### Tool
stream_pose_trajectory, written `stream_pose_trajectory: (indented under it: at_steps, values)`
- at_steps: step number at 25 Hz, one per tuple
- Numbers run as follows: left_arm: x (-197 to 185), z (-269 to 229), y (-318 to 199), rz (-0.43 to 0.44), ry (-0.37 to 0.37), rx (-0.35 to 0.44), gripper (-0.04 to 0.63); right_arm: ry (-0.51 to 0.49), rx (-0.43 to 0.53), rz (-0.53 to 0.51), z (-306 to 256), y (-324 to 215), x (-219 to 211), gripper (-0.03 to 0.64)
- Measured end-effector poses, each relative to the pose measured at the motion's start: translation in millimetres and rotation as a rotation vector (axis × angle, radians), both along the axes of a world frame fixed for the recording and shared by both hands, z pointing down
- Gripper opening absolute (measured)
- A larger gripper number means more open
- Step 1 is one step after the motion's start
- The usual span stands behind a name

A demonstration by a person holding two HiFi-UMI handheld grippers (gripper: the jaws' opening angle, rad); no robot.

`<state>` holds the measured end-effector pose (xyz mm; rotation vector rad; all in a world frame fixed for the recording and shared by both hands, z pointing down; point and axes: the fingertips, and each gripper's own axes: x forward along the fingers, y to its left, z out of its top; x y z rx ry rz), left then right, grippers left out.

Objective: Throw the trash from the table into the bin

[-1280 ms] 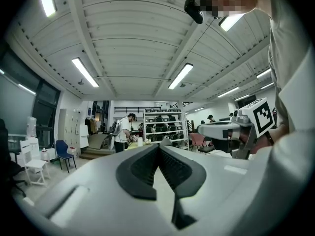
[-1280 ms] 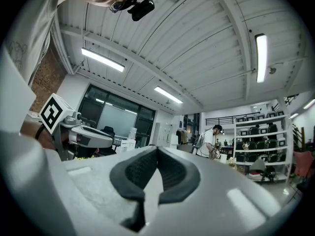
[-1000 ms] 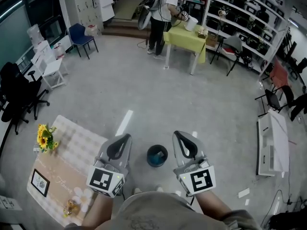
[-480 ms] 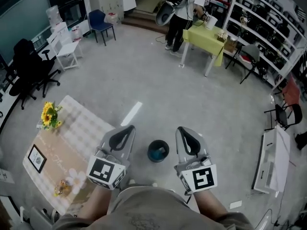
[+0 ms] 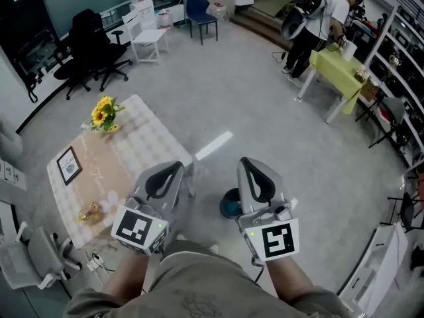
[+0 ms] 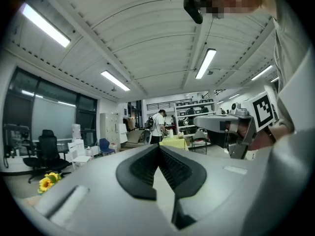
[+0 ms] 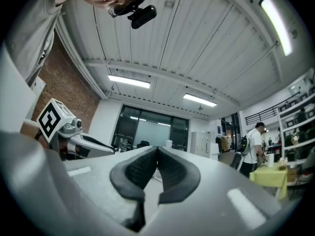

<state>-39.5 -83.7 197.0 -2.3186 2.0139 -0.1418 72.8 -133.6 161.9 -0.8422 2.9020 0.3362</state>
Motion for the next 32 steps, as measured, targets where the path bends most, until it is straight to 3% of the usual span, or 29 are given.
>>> stream_pose_trajectory:
  at_steps: [6, 11, 16, 32]
  values:
    - [-51, -5, 57, -0.210, -0.032, -0.010, 0.006, -0.063, -0.058, -0.244, -11, 49, -72, 0.003]
    - [-92, -15, 136, -0.450, -0.045, -0.016, 0.007, -0.074, -0.086, -0.511, -20, 114, -128, 0.003]
    - [-153, -17, 224, -0.595, -0.032, 0.001, 0.006, -0.062, -0.073, -0.652, -24, 194, -196, 0.003]
    - [-260, -14, 362, -0.767, 0.000, 0.047, 0.006, 0.016, -0.057, -0.805, -12, 316, -314, 0.003]
